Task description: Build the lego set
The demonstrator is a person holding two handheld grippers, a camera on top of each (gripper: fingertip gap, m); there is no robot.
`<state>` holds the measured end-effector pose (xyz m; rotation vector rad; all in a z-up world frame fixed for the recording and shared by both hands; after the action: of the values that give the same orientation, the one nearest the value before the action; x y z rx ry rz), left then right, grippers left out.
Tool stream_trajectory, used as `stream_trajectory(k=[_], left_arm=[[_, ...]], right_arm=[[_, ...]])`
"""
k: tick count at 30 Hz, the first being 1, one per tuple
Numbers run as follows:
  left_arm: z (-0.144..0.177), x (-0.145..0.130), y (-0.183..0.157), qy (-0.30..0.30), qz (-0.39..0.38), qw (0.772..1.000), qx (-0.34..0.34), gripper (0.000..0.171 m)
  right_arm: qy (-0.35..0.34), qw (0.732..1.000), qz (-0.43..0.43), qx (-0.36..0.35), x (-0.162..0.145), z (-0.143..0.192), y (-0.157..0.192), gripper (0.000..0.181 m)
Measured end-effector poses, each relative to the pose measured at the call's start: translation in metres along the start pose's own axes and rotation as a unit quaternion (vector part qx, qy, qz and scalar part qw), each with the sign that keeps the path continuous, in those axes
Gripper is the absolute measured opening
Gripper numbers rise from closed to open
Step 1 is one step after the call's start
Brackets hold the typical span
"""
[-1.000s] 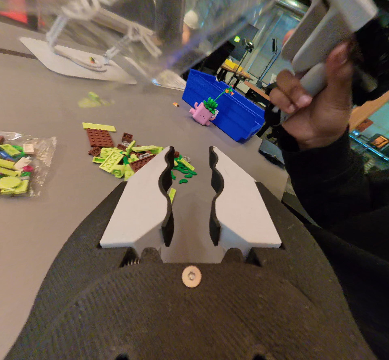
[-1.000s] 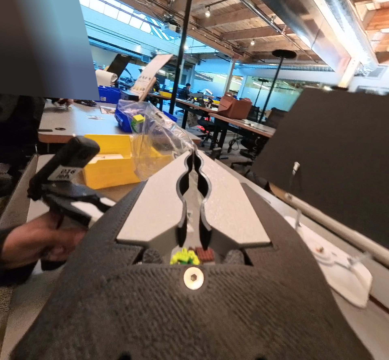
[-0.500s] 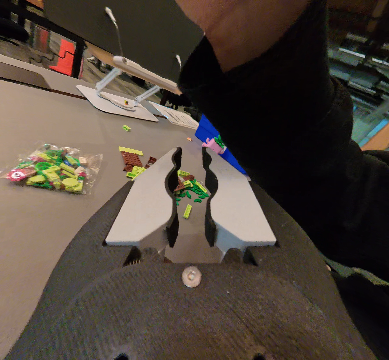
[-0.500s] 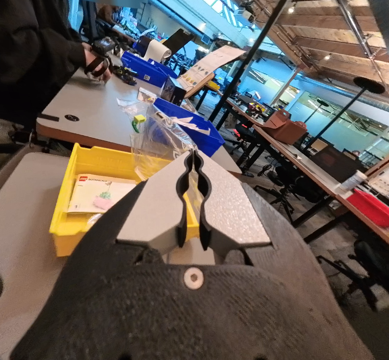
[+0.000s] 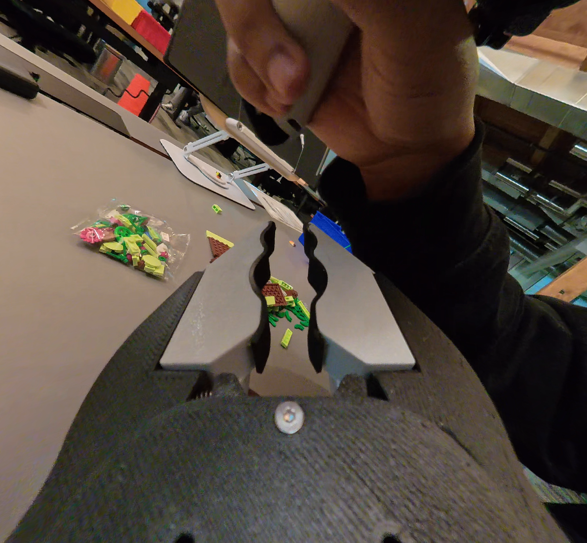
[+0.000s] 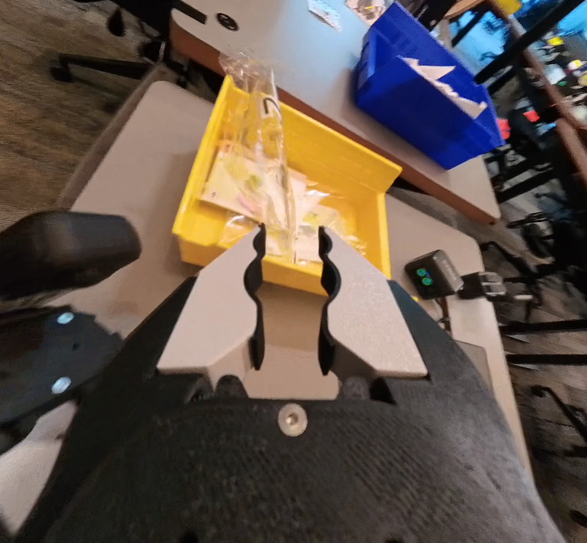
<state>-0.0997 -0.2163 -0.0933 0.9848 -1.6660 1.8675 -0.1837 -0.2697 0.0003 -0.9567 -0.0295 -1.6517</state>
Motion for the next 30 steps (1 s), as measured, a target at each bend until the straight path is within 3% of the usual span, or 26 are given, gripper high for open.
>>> stream_trajectory(k=[6, 11, 15, 21, 26, 28, 30], left_arm=[[-0.008, -0.006, 0.001, 0.020, 0.006, 1.000, 0.002, 0.016], [-0.009, -0.008, 0.005, 0.033, 0.006, 0.999, 0.024, 0.017], [-0.008, -0.008, 0.008, 0.044, -0.001, 0.998, 0.041, 0.018], [-0.015, -0.014, 0.010, 0.076, -0.019, 0.995, 0.058, 0.021], [-0.027, -0.023, 0.003, 0.119, -0.061, 0.988, 0.077, 0.023], [-0.034, -0.028, -0.001, 0.142, -0.087, 0.982, 0.085, 0.033], [-0.044, -0.033, -0.005, 0.161, -0.116, 0.974, 0.106, 0.071]], right_arm=[[-0.012, 0.997, -0.074, -0.010, -0.052, 0.057, -0.020, 0.033], [0.019, 0.981, -0.188, -0.038, -0.124, 0.078, -0.032, 0.034], [0.044, 0.960, -0.271, -0.050, -0.178, 0.094, -0.024, 0.036], [0.059, 0.926, -0.356, -0.111, -0.248, 0.144, -0.007, 0.038], [0.054, 0.895, -0.431, -0.099, -0.305, 0.171, 0.028, 0.047], [0.049, 0.888, -0.447, -0.093, -0.324, 0.177, 0.045, 0.054], [0.044, 0.885, -0.454, -0.087, -0.338, 0.181, 0.061, 0.062]])
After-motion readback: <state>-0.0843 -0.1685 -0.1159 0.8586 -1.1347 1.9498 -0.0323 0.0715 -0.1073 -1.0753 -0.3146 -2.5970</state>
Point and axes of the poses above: each gripper's, where its closed fingertips meet, z back along the fingers, x out of its top, y = z × x across the jaws, the point moved 7 cm from there along z, back along the fingers, and after that the axes turned 15 degrees about y, right-handed, at the moved point
